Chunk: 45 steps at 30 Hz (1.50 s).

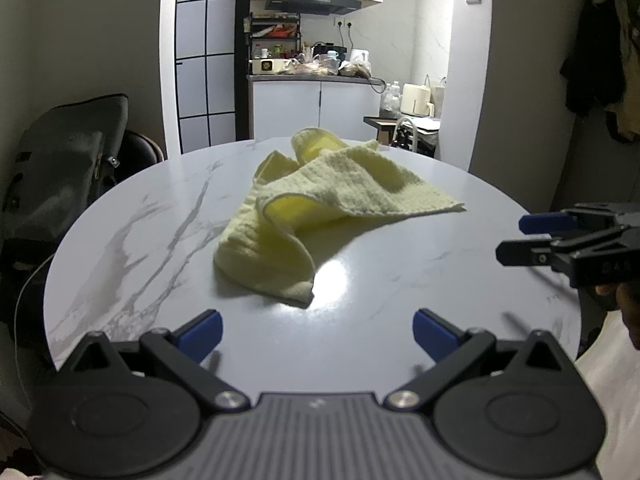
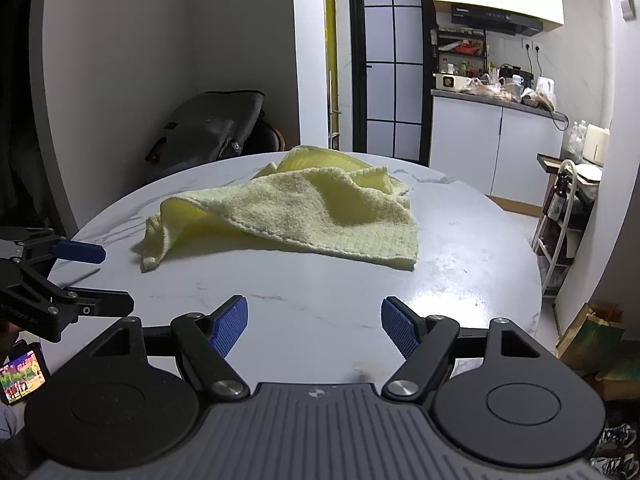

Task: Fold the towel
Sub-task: 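Move both tools toward the crumpled yellow towel on the table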

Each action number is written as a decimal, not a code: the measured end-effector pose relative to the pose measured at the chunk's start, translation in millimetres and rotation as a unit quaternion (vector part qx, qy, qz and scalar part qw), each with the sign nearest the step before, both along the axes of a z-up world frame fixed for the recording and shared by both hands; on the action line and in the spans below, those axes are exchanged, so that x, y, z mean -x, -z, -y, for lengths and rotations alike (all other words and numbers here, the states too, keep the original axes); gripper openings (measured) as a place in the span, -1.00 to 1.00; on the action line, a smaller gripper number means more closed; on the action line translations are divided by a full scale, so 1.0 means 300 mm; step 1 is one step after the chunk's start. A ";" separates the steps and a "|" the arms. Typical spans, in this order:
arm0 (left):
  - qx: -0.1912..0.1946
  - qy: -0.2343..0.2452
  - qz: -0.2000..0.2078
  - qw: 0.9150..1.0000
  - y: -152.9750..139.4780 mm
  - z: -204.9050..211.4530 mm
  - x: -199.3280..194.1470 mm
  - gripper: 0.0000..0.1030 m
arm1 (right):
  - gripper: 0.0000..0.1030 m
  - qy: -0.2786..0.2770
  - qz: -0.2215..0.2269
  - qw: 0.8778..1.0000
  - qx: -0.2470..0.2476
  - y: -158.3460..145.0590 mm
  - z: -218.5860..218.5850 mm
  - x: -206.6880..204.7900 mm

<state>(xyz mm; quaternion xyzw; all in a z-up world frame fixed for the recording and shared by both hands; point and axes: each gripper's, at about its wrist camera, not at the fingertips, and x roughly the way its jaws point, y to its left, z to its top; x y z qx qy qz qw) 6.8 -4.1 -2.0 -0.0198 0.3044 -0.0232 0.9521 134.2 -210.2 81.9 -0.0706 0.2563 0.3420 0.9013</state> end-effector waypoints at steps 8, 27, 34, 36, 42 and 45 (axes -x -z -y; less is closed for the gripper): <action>0.020 0.007 0.009 1.000 -0.017 -0.013 0.003 0.83 | 0.51 0.016 0.015 1.000 0.001 0.004 0.010 -0.009; 0.009 0.040 0.007 0.999 -0.009 0.025 0.033 0.80 | 0.51 0.019 0.020 1.000 0.010 0.014 0.008 -0.015; -0.001 0.031 0.008 0.999 -0.015 0.033 0.034 0.80 | 0.51 0.018 0.022 1.000 0.006 0.010 0.007 -0.018; -0.001 0.029 0.010 1.000 -0.017 0.031 0.037 0.80 | 0.51 0.018 0.024 1.000 0.006 0.009 0.005 -0.018; -0.002 0.029 0.011 1.000 -0.021 0.028 0.038 0.80 | 0.51 0.014 0.021 1.000 0.003 0.006 0.008 -0.021; -0.004 0.032 0.010 0.999 -0.022 0.030 0.038 0.80 | 0.51 0.013 0.016 1.000 0.003 0.006 0.009 -0.021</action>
